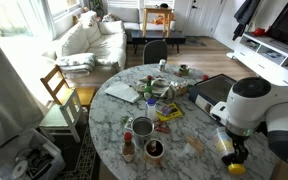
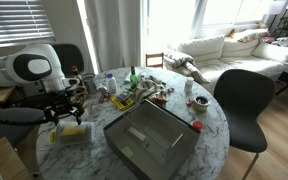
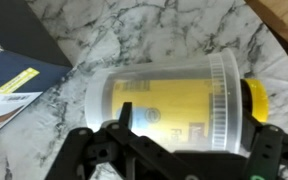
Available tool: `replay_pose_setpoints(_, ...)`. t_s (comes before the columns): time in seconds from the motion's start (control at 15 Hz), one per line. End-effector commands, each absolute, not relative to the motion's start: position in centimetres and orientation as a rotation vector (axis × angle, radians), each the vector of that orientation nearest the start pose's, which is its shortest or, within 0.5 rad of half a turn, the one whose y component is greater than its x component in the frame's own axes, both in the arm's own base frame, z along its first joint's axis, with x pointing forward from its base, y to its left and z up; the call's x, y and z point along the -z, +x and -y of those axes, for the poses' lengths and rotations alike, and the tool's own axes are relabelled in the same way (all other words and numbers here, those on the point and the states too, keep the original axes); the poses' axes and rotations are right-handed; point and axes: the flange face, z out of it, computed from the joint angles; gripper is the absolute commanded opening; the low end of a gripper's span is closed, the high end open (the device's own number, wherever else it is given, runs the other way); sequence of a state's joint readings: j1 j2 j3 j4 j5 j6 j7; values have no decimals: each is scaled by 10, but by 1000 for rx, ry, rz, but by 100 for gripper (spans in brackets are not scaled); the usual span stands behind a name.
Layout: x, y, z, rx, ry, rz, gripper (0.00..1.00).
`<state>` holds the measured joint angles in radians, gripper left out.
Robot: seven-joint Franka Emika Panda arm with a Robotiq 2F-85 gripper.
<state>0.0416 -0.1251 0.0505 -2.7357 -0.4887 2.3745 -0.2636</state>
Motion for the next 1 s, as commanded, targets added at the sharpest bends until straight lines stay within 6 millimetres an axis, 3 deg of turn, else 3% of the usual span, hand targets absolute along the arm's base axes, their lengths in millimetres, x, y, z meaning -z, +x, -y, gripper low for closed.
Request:
replay_pose_setpoints(0.0,-244,376,-16,-416,-3231,1178,66)
replay_pose_setpoints(0.07,-246,378,-13,-412,-3244,1167,56)
replay_pose_setpoints(0.6,-262,402,12,-330,-3267,975,4)
replay_pose_setpoints(0.73,-268,408,20,-282,-3256,921,0)
replay_pose_setpoints(0.93,-278,415,36,-240,-3239,791,2)
